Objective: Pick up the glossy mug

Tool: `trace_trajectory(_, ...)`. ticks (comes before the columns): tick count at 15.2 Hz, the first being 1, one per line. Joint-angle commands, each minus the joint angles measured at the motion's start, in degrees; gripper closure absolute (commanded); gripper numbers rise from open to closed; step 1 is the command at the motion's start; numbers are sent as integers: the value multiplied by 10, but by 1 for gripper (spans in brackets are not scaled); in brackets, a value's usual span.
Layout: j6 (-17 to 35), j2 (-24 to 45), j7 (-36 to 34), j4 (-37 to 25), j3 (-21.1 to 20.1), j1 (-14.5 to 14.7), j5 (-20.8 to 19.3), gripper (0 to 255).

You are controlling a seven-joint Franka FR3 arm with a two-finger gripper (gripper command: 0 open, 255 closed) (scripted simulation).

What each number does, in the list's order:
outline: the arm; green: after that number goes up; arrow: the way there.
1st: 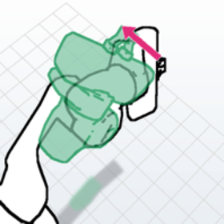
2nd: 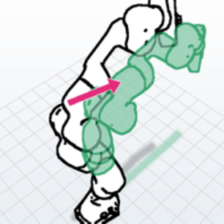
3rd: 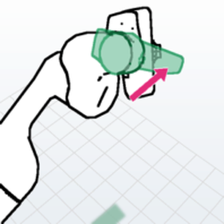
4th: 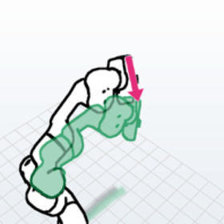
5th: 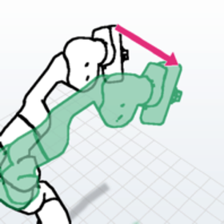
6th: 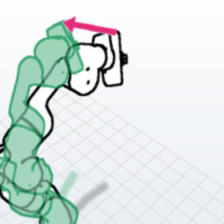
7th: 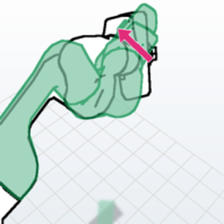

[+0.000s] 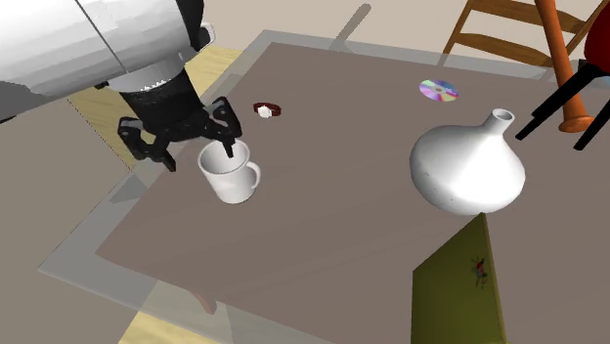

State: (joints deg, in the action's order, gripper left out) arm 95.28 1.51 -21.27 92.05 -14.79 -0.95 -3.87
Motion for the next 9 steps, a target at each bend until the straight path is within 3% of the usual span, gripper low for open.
trace_trajectory(1, 6, 16, -8, -6, -2, 3, -6, 0)
trace_trajectory(9, 51, 11, -10, 43, -1, 2, -5, 0)
